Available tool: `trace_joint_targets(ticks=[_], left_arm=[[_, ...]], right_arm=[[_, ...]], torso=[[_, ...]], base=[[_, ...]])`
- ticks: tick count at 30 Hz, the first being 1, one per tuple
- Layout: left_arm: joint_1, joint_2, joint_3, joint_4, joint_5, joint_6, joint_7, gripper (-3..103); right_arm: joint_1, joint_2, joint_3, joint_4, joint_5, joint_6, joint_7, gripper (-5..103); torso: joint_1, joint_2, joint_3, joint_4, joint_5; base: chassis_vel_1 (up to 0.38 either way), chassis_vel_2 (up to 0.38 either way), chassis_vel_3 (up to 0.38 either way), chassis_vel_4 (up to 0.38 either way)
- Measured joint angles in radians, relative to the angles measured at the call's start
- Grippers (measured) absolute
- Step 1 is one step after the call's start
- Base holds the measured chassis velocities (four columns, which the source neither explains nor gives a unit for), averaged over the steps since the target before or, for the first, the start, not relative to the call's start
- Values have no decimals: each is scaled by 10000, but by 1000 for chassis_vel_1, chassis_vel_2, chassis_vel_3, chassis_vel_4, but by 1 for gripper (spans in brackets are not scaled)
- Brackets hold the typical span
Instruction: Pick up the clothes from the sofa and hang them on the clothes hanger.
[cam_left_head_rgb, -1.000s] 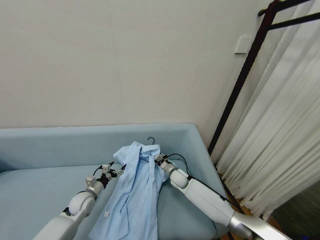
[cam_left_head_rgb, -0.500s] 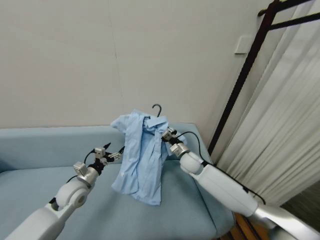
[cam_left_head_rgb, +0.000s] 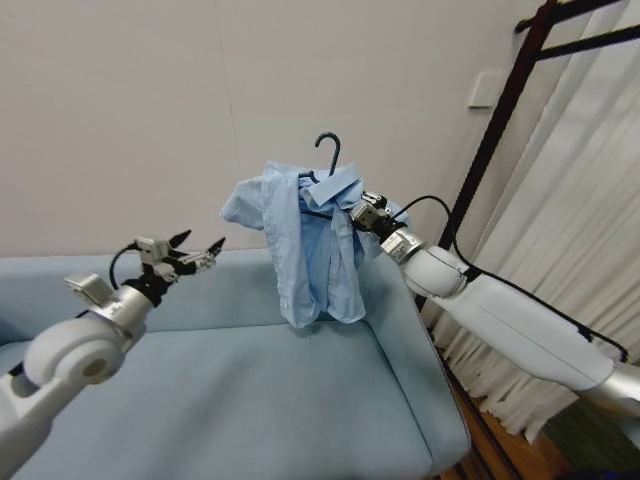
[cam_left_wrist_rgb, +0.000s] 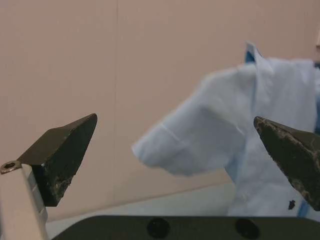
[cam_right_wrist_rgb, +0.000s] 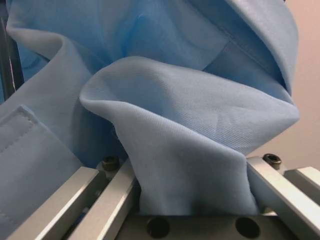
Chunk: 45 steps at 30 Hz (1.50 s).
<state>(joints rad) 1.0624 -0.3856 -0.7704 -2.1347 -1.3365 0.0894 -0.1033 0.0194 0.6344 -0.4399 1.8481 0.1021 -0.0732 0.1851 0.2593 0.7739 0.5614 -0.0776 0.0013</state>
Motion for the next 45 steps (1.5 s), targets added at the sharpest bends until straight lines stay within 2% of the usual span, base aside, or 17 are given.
trace_joint_targets(ticks=[6,9,10,11,15,20,23,28,32,34,37,38,40,42,43,45], left_arm=[[-947,575,-100,439,-965,181,151,100],[-2041,1001,422,557,-2048,602,175,100],[-2333,1158,557,630,-2512,786,164,100],[-2333,1158,557,630,-2512,786,164,100],[-2690,1681,802,647,-4007,1425,-37,100],[-2446,1827,895,319,-4669,1569,-454,100],[-2515,1765,1057,197,-4769,1571,-632,100],[-2648,1686,1214,58,-4892,1654,-569,100],[-2631,1772,1243,109,-5344,1692,-464,100],[-2728,1840,1332,295,-5572,1783,-215,100],[-2706,2010,1450,822,-5288,1800,288,100],[-2706,2010,1450,822,-5288,1800,288,100],[-2549,2121,1467,1347,-4720,1673,724,100],[-2224,2155,1473,2179,-3389,1371,1438,100],[-2224,2155,1473,2179,-3389,1371,1438,100],[-1889,1825,1476,2958,-1660,974,2195,100]], right_arm=[[-291,-492,-88,211,-700,490,-32,10],[-391,-602,-100,-48,-1411,926,-37,10],[-382,-505,-98,-219,-1668,1096,-44,10],[-382,-505,-98,-219,-1668,1096,-44,10],[-212,58,-95,-594,-2189,1306,-107,10],[-190,482,-225,-566,-2343,1352,-154,10],[-213,569,-273,-445,-2330,1330,-154,10],[-269,522,-282,-211,-2240,1205,-148,10],[-280,508,-279,34,-2218,1066,-148,10],[-277,545,-298,153,-2192,947,-148,10],[-271,605,-413,262,-2059,772,-131,10],[-271,605,-413,262,-2059,772,-131,10],[-251,640,-471,306,-1825,577,-80,10],[-242,667,-470,251,-1613,484,-9,10],[-242,667,-470,251,-1613,484,-9,10],[-249,651,-354,72,-1454,471,52,10]], torso=[[1,0,0,-7,1],[0,0,0,-6,3],[0,0,0,-11,3],[0,0,0,-11,3],[1,0,0,1,0],[1,-1,1,1,-2],[0,-1,1,-1,0],[1,-1,0,-6,1],[0,0,0,-6,1],[1,0,0,-3,1],[1,0,1,-3,1],[1,0,1,-3,1],[1,-1,0,-4,2],[0,0,0,-3,3],[0,0,0,-3,3],[1,-1,1,3,-1]], base=[[0,0,0,0],[0,0,0,0],[0,0,0,0],[0,0,0,0],[0,0,0,0],[0,0,0,0],[0,0,0,0],[0,0,0,0],[0,0,0,0],[0,0,0,0],[0,0,0,0],[0,0,0,0],[0,0,0,0],[0,0,0,0],[0,0,0,0],[0,0,0,0]])
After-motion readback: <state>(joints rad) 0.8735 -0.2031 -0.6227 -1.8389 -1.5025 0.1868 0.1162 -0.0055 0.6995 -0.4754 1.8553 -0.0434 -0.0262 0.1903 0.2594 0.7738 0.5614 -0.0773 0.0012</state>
